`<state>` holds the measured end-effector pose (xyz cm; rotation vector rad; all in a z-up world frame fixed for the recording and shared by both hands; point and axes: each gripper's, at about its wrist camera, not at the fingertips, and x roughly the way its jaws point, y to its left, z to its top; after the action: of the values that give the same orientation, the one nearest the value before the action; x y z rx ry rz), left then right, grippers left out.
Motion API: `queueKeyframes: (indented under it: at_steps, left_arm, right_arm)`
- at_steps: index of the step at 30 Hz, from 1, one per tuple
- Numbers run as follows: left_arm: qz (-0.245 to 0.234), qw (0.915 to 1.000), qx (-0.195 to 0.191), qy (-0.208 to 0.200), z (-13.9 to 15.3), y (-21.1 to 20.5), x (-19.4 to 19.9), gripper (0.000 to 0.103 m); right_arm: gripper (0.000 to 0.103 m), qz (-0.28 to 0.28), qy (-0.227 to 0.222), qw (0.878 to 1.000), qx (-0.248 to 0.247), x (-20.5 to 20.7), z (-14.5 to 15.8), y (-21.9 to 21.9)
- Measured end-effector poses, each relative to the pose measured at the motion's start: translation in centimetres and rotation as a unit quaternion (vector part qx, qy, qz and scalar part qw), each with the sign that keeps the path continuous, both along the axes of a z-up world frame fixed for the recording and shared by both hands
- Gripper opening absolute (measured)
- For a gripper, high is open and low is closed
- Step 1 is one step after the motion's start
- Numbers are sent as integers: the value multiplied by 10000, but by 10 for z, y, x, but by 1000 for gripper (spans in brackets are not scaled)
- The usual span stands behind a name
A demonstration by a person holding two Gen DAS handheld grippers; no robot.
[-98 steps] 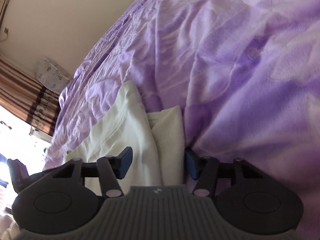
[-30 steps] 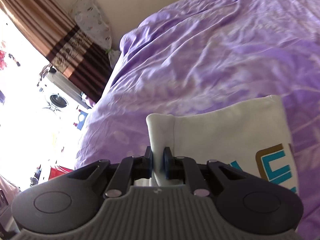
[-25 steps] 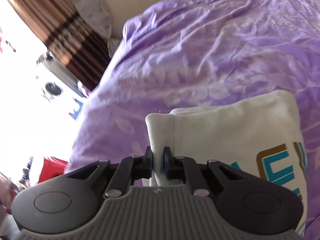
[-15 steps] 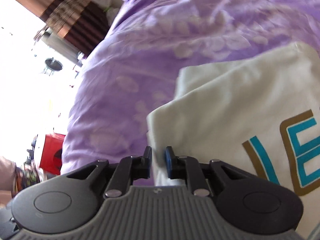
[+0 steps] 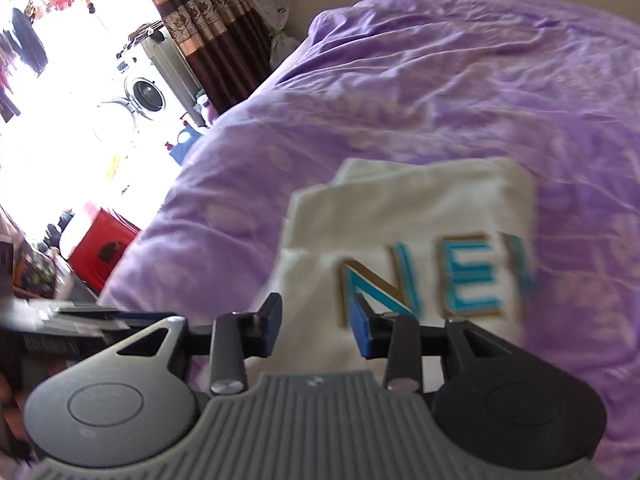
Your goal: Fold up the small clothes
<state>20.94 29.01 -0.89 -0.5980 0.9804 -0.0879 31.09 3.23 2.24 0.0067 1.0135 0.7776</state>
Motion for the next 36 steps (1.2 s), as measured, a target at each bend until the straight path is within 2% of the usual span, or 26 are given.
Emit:
queueKeyframes:
  at_steps: [4, 8, 11, 13, 16, 20, 21, 22, 23, 25, 27, 30, 36]
  left_arm:
    - [1, 9992, -336, 206, -20, -3, -8, 63]
    - [104, 9969, -616, 482, -40, -7, -1, 64]
    - [150, 9961, -643, 581, -51, -12, 6, 61]
    - [190, 9957, -718, 553, -54, -13, 8, 39]
    - [64, 9973, -629, 379, -45, -20, 11, 18]
    - [43, 9990, -448, -72, -15, -26, 6, 14]
    - [52, 9990, -416, -178, -7, -27, 5, 12]
    - [55, 9990, -351, -263, 1, -27, 4, 12]
    - [28, 9992, -284, -276, 7, -28, 4, 11]
    - [56, 10000, -45, -52, 8, -30, 4, 10]
    - [21, 9992, 346, 199, -3, -32, 4, 10]
    - [94, 9969, 435, 652, -30, -26, 1, 10]
    - [65, 9926, 806, 904, -57, -28, 1, 10]
  right_arm:
    - [49, -139, -327, 9992, -158, -27, -17, -51]
    - [50, -458, -437, 9976, -268, -54, -43, -99]
    - [59, -590, -508, 9961, -405, -72, -64, -120]
    - [61, -549, -525, 9956, -547, -80, -79, -125]
    - [61, -530, -530, 9955, -576, -82, -101, -120]
    - [60, -553, -884, 9924, -649, -79, -116, -97]
    - [50, -559, -953, 9910, -752, -77, -119, -89]
    - [19, -640, -1033, 9884, -906, -76, -122, -84]
    - [10, -721, -1077, 9866, -995, -74, -123, -84]
    - [1, -753, -1039, 9878, -885, -74, -122, -91]
    - [0, -687, -1084, 9869, -975, -78, -121, -96]
    - [0, -619, -878, 9899, -929, -81, -124, -103]
    - [0, -505, -638, 9925, -907, -84, -134, -105]
